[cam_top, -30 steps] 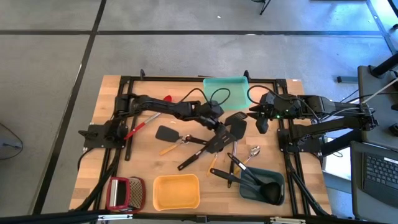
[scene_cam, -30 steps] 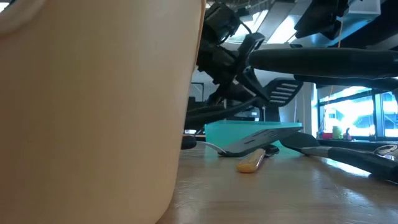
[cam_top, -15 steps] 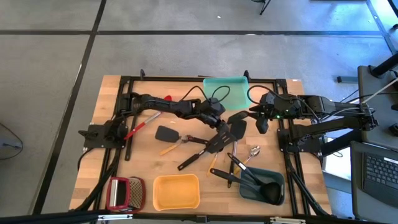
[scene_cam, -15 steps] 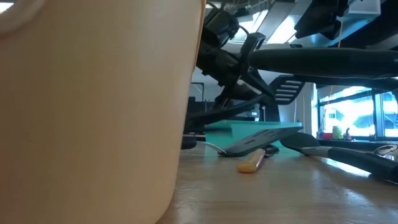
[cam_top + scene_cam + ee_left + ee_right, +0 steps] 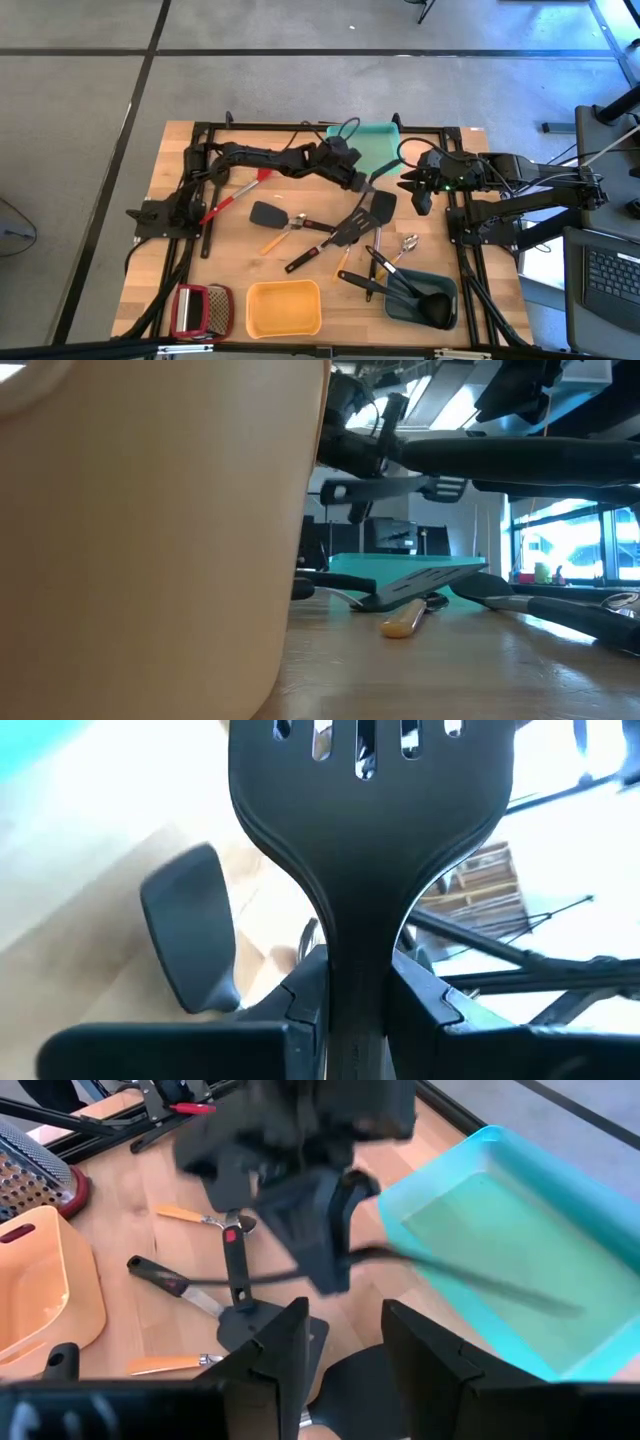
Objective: Pick & Place Kitchen Items
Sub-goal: Put the black spatula into the green bin
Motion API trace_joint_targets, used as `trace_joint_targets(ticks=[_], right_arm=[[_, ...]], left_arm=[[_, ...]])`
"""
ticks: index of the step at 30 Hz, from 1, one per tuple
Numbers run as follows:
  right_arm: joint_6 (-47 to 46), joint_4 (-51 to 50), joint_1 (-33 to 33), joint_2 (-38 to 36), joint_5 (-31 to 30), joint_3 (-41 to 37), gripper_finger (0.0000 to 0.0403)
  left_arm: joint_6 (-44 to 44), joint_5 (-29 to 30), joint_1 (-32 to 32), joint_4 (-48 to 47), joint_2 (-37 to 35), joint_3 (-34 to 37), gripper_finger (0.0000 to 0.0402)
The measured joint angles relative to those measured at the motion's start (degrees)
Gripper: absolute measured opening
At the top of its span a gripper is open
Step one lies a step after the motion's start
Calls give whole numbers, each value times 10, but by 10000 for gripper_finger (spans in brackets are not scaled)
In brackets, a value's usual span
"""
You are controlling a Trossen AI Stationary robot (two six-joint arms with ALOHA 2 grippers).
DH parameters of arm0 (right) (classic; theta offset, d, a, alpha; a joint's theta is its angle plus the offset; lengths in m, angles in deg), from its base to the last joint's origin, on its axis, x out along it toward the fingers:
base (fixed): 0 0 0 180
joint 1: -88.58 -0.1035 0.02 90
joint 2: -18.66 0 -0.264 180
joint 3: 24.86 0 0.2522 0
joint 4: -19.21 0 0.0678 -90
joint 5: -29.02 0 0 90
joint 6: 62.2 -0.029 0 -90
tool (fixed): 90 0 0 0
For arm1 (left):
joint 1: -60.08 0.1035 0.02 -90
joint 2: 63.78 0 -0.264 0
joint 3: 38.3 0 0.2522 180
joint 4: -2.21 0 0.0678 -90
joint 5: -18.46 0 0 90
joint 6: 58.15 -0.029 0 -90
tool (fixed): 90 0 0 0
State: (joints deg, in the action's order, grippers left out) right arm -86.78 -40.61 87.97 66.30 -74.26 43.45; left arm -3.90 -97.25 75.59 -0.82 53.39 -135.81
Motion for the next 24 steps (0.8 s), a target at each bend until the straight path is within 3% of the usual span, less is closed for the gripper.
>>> trace_joint_targets(ticks=[8, 12, 18, 24], right_arm=[[7, 2, 0, 0, 55, 0, 131], [25, 19, 1, 0, 110, 0, 131], [32, 122, 25, 0, 204, -9, 131], [-36, 279, 76, -1, 304, -79, 131]], left_arm=[[-1, -29, 47, 59, -43, 0, 58], [8, -37, 71, 88, -60, 0, 58], [54, -65, 97, 189, -66, 0, 58], [85, -75, 101, 317, -65, 0, 58]])
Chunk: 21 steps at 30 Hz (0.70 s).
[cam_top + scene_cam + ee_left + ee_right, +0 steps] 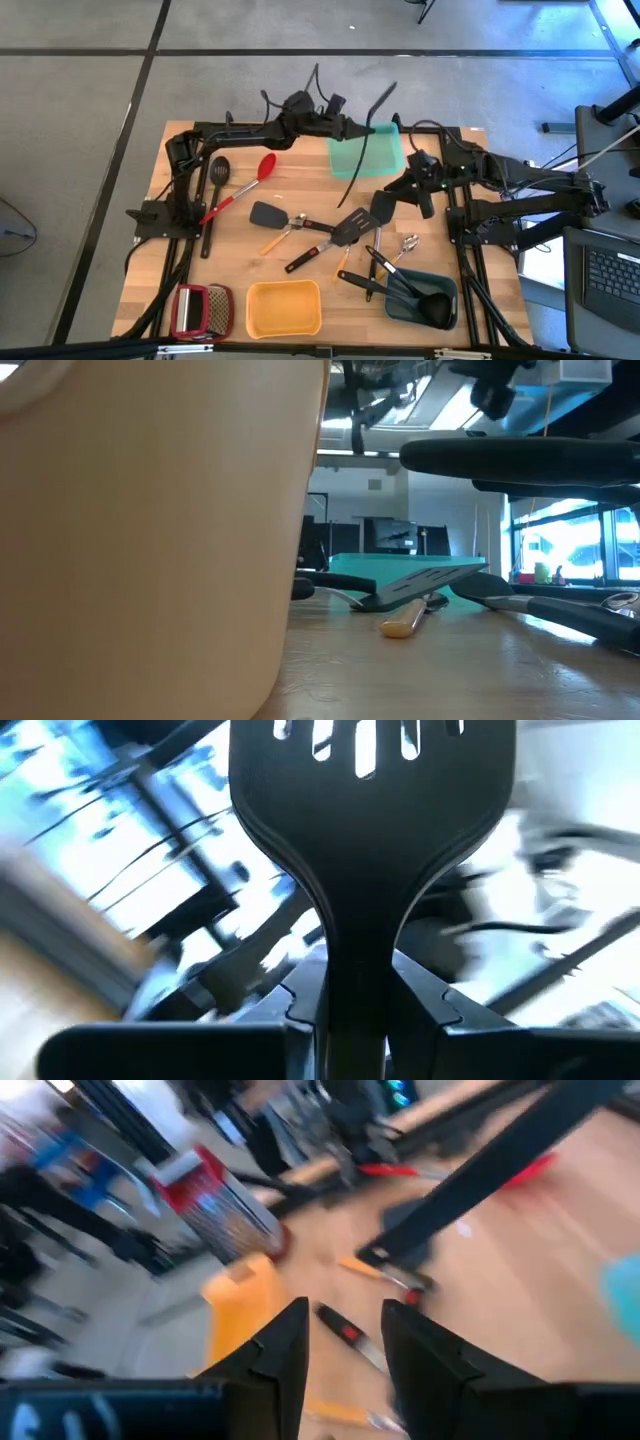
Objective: Pick & Place Kitchen Items
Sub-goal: Put the black spatula into the green bin
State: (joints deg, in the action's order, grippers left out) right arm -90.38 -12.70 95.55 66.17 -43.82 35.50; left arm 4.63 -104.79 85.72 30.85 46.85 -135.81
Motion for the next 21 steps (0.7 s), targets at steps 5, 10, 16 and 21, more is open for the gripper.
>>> trace_joint_targets(ticks=[5, 10, 16, 21], right_arm=[[-135, 270, 54, 1, 107, -115, 131], [-273, 509, 108, 12, 121, -207, 131], [-364, 632, 155, 52, 117, -225, 130], [-394, 778, 167, 93, 84, -225, 130]], left_arm=[[37, -14, -1, 102, 0, 0, 58], [58, -23, -4, 164, 1, 0, 58], [115, -56, -5, 241, 1, 0, 58], [248, -95, -14, 271, 1, 0, 58]])
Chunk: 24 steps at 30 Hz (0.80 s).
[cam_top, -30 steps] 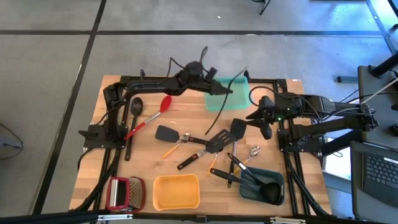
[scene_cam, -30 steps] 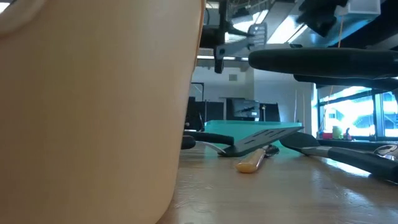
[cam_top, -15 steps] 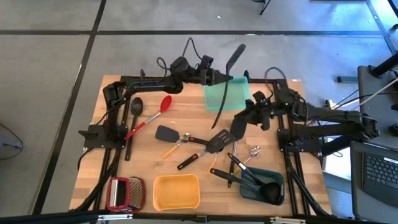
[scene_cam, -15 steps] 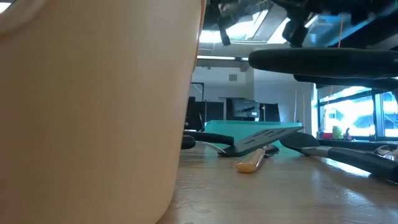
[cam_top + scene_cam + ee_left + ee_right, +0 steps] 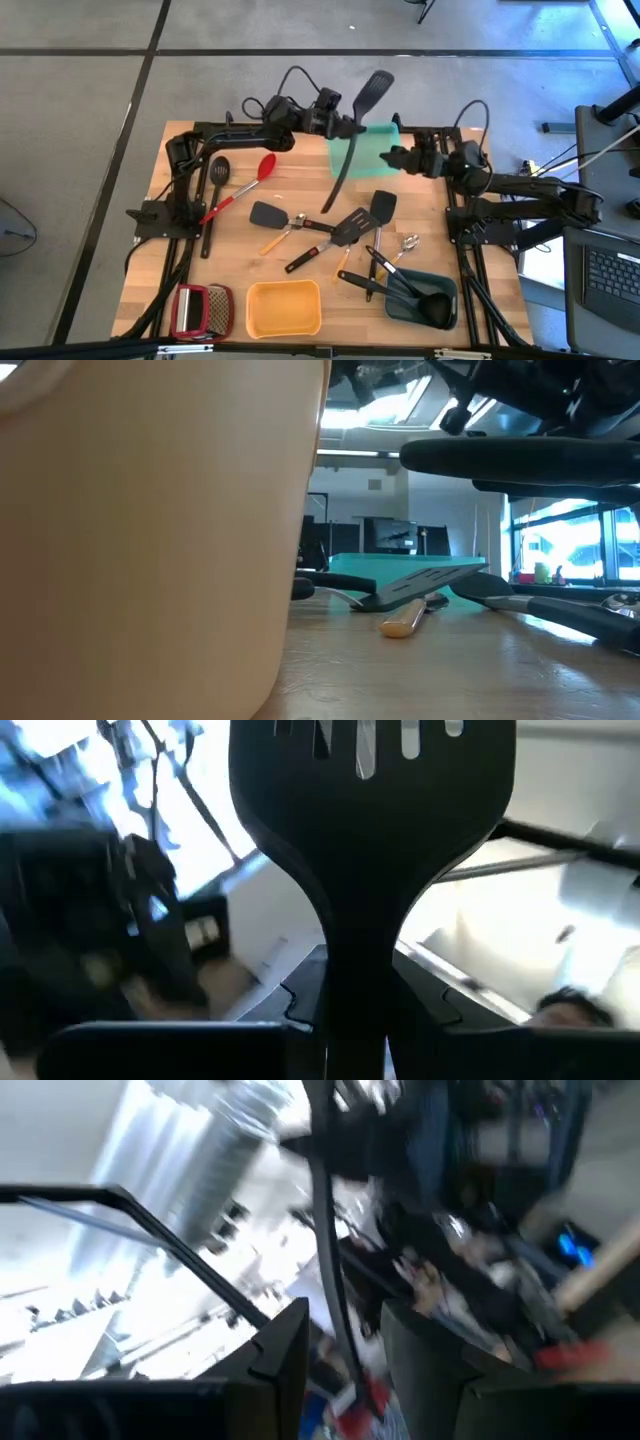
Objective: Pick & Place Kitchen Items
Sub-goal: Put the black spatula into the green bin
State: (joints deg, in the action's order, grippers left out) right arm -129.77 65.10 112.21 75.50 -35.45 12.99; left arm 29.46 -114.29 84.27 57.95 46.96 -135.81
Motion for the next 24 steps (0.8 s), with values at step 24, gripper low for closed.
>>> trace_joint_targets(ticks=[24], right_arm=[[88, 44, 126, 1, 254, 0, 130]], left_arm=[[394, -84, -50, -123, -83, 0, 58]])
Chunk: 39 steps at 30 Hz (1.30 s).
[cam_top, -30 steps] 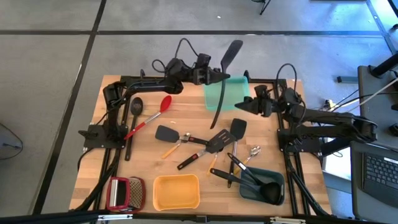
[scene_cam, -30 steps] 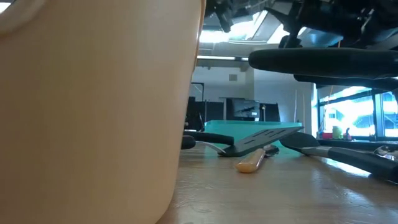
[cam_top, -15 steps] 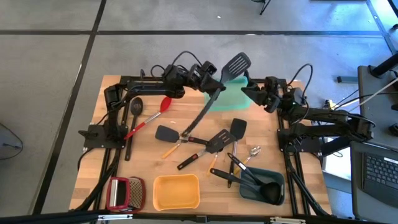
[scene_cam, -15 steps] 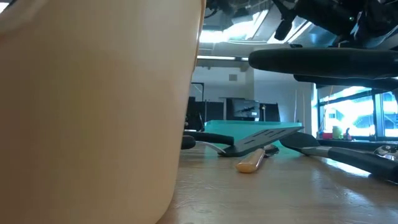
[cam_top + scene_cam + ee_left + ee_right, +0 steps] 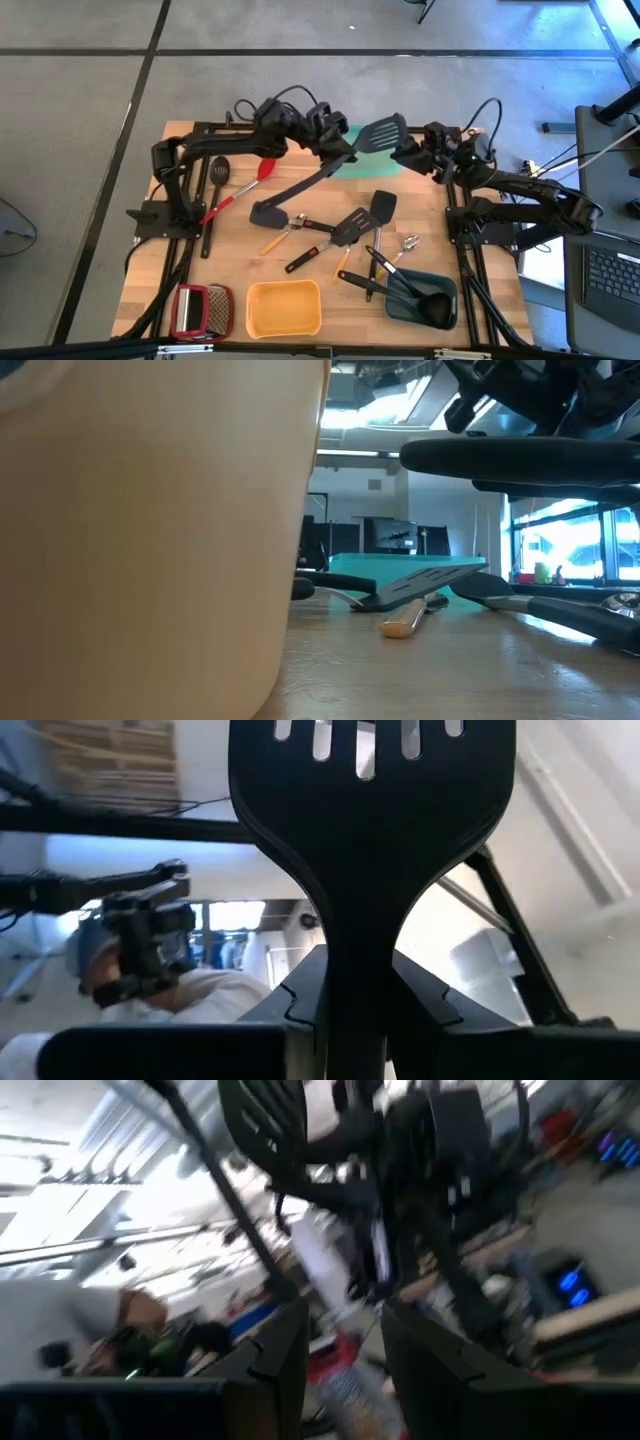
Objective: Pick & Place Kitchen Items
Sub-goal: Put the black spatula into the green bin
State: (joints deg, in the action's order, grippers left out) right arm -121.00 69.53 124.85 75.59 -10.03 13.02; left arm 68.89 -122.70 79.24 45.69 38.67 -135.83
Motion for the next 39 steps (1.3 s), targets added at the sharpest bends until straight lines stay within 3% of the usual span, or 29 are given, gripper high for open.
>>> trace_joint_targets(ticks=[4, 11, 15, 18, 21, 27, 33, 39], right_arm=[[-7, 2, 24, -6, 44, 0, 130], [14, 11, 46, -10, 33, 36, 134], [34, -7, 42, -10, 34, 85, 157], [53, -65, 42, -11, 72, 126, 183], [98, -187, 37, -11, 111, 165, 207], [222, -384, 9, -10, 92, 225, 232], [250, -410, -21, -10, 88, 236, 230], [250, -416, -40, -10, 80, 236, 195]], left_arm=[[-38, -29, 7, -112, -32, 0, 58], [-116, -27, -3, -234, -62, 0, 58], [-151, -25, -25, -272, -62, 0, 58], [-162, -18, -36, -278, -62, 0, 58], [-169, -13, -38, -276, -62, 0, 58], [-184, -11, -37, -284, -62, 0, 58], [-229, -12, -34, -332, -62, 0, 58], [-244, -19, -25, -343, -62, 0, 58]])
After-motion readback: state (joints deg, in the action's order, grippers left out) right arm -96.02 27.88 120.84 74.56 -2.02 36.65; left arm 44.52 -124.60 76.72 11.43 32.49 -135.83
